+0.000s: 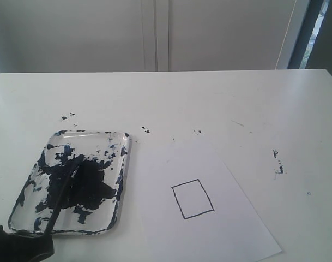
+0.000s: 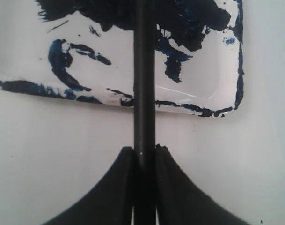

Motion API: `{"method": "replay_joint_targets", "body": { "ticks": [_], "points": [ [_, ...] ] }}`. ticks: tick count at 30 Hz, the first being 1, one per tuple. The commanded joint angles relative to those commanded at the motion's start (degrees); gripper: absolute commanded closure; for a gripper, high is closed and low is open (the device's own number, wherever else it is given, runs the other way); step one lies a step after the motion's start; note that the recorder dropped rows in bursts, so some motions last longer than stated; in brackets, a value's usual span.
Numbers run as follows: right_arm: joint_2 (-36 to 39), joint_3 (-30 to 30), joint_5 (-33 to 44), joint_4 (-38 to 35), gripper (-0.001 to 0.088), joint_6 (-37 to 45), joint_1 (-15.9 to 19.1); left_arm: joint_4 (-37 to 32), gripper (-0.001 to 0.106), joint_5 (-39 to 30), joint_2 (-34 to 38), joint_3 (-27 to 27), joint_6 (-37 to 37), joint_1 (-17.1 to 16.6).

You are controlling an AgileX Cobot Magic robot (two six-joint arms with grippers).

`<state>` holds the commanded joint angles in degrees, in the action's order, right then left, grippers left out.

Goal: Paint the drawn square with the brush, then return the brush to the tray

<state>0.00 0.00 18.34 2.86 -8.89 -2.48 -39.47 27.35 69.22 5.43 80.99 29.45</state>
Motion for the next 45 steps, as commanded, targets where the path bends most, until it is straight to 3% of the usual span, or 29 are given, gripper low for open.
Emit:
{"method": "replay_joint_targets", "body": {
  "ticks": [12, 17, 23, 28, 35, 45],
  "points": [
    [0.0, 0.0, 0.0, 0.0, 0.0868, 0.0, 0.0, 0.4, 0.105, 0.1, -3.5, 0.0, -4.6, 0.0],
    [0.0, 0.0, 0.0, 0.0, 0.0868, 0.0, 0.0, 0.1, 0.105, -6.3, -7.7, 0.0, -3.1, 0.0],
    [0.0, 0.0, 0.0, 0.0, 0.0868, 0.0, 0.0, 2.8, 0.105, -6.1, -9.2, 0.0, -4.8, 0.0],
    [0.0, 0.0, 0.0, 0.0, 0.0868, 0.0, 0.0, 3.5, 0.105, -5.6, -9.2, 0.0, -5.0, 0.0],
    [0.0, 0.0, 0.0, 0.0, 0.0868, 0.0, 0.0, 12.6, 0.105, -8.2, -7.6, 0.0, -4.8, 0.0],
    [0.0, 0.0, 0.0, 0.0, 0.0868, 0.0, 0.0, 13.3, 0.105, -7.1, -4.5, 0.0, -1.1, 0.4]
  ]
}}
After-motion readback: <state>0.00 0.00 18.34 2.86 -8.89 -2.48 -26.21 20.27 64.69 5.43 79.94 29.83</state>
